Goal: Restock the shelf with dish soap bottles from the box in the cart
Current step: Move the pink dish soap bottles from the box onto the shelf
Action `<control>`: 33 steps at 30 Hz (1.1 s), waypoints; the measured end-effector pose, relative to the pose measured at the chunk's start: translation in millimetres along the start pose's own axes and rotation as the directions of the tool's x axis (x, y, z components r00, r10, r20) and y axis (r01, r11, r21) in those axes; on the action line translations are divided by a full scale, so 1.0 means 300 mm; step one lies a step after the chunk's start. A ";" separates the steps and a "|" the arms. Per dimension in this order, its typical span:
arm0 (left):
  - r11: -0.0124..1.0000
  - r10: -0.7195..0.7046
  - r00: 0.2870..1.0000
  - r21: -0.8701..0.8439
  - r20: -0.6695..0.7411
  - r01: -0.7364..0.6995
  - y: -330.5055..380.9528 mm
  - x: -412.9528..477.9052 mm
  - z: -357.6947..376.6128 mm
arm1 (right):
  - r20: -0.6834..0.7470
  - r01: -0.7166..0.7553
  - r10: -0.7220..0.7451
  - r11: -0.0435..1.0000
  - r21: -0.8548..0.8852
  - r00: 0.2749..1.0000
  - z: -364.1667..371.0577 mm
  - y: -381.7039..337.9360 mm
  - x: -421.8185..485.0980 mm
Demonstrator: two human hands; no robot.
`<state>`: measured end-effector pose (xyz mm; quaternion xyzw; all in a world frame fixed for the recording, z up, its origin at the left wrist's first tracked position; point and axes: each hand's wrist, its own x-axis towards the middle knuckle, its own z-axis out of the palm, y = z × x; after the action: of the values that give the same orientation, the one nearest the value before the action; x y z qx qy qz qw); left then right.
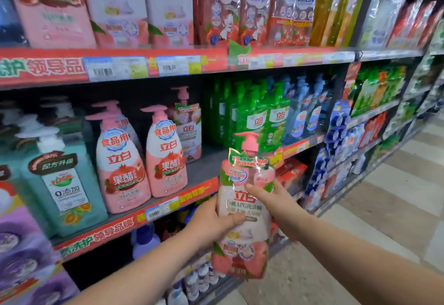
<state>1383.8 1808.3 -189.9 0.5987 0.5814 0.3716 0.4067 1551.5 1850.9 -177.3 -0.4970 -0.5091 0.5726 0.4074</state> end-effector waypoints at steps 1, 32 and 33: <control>1.000 -0.006 0.999 0.003 -0.042 0.006 0.012 0.044 -0.002 | 0.043 0.006 -0.006 1.000 -0.005 0.999 -0.013 -0.022 0.061; 0.495 0.380 0.645 0.735 -0.663 0.464 0.167 0.430 -0.436 | 0.566 0.179 -0.158 0.984 0.019 0.809 0.197 -0.183 0.927; 0.486 0.402 0.642 0.747 -0.653 0.454 0.165 0.428 -0.438 | 0.582 0.173 -0.152 0.985 0.019 0.799 0.204 -0.177 0.935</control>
<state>1289.0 1944.2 -96.3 0.4888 0.8074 0.2306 -0.2368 1440.3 2120.7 -168.9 -0.2599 -0.6597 0.6510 0.2711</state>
